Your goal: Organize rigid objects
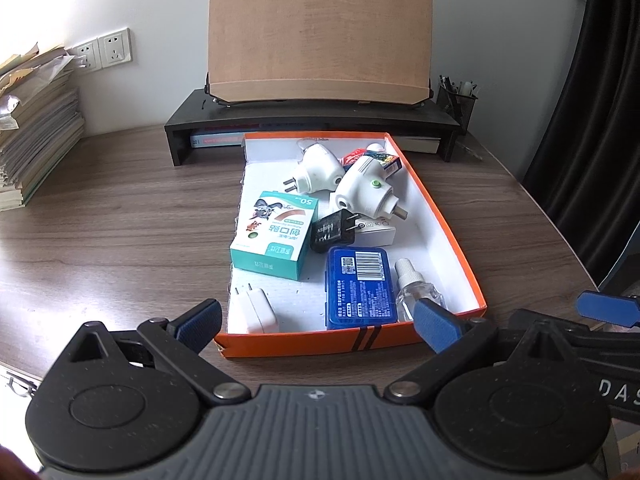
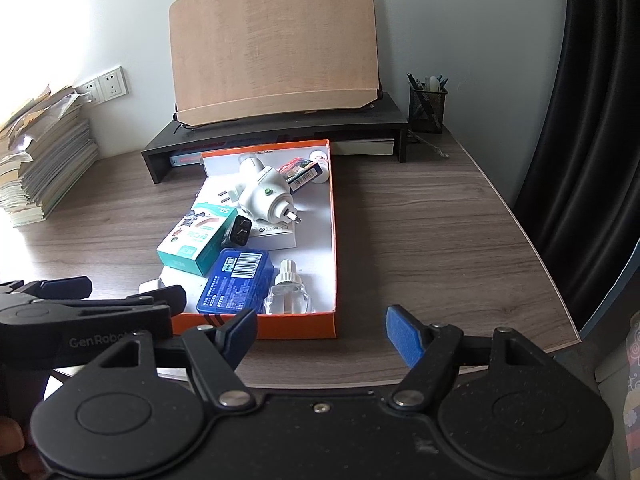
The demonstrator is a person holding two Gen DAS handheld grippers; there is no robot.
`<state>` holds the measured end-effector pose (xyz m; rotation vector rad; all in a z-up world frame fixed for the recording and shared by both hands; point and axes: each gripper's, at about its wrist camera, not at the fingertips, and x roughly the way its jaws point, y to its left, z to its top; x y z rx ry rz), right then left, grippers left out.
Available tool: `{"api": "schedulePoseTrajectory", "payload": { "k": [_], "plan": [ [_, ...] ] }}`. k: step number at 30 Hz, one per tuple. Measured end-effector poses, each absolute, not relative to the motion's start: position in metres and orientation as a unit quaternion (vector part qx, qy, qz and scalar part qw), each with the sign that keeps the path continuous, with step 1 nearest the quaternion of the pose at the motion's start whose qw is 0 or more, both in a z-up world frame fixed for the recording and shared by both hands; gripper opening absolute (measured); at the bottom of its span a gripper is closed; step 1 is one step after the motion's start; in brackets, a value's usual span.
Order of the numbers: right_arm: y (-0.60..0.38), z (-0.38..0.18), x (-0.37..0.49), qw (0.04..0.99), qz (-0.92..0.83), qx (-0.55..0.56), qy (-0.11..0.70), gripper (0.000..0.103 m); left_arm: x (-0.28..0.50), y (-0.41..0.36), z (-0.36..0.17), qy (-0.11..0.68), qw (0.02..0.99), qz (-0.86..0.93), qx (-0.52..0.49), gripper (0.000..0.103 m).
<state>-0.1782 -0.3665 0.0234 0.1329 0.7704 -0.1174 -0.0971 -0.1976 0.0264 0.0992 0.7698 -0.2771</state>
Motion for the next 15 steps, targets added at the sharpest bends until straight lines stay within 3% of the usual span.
{"api": "schedulePoseTrajectory", "payload": {
  "k": [15],
  "plan": [
    [-0.3729,0.0216,-0.1789,0.921,-0.063,0.068,0.38,0.085,-0.0961,-0.2024,0.024,0.375,0.915,-0.141,0.046,0.103]
  ]
}}
